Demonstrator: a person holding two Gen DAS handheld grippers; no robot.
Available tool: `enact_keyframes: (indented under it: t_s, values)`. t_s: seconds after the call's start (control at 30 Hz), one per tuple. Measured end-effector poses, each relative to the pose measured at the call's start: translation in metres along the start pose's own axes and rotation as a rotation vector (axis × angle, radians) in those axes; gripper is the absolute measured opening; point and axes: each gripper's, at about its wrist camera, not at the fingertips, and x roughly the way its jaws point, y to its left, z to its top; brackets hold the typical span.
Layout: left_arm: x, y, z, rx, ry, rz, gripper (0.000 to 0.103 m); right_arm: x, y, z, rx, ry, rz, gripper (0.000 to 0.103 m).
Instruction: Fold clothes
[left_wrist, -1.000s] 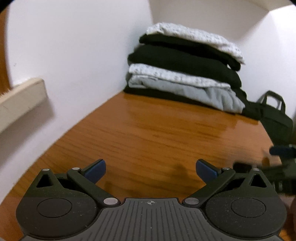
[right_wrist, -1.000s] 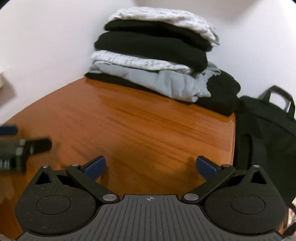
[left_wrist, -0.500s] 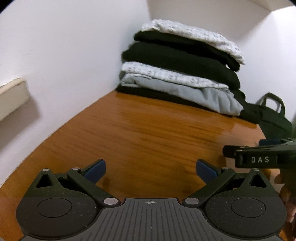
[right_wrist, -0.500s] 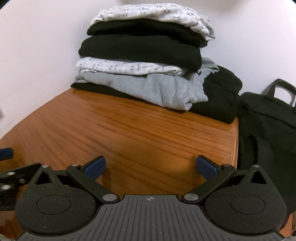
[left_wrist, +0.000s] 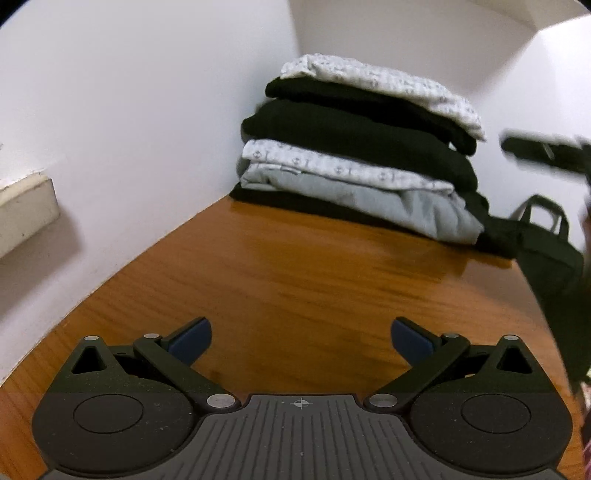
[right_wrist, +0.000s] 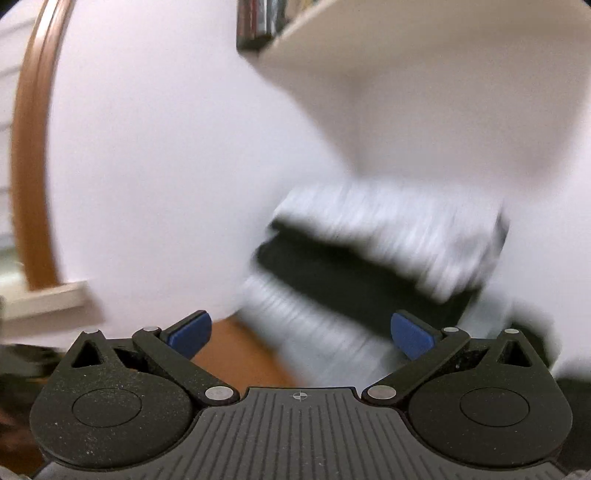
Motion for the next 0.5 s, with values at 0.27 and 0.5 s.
enact_keyframes:
  t_s: [0.27, 0.5]
  values:
    - [-0.004, -0.006, 0.002, 0.035, -0.008, -0.009, 0.103, 0.092, -0.073, 0.075, 0.018, 0.008, -0.126, 0.042]
    - [-0.023, -0.001, 0.013, 0.014, -0.065, -0.02, 0.103, 0.118, -0.062, 0.08, -0.016, 0.026, -0.152, 0.038]
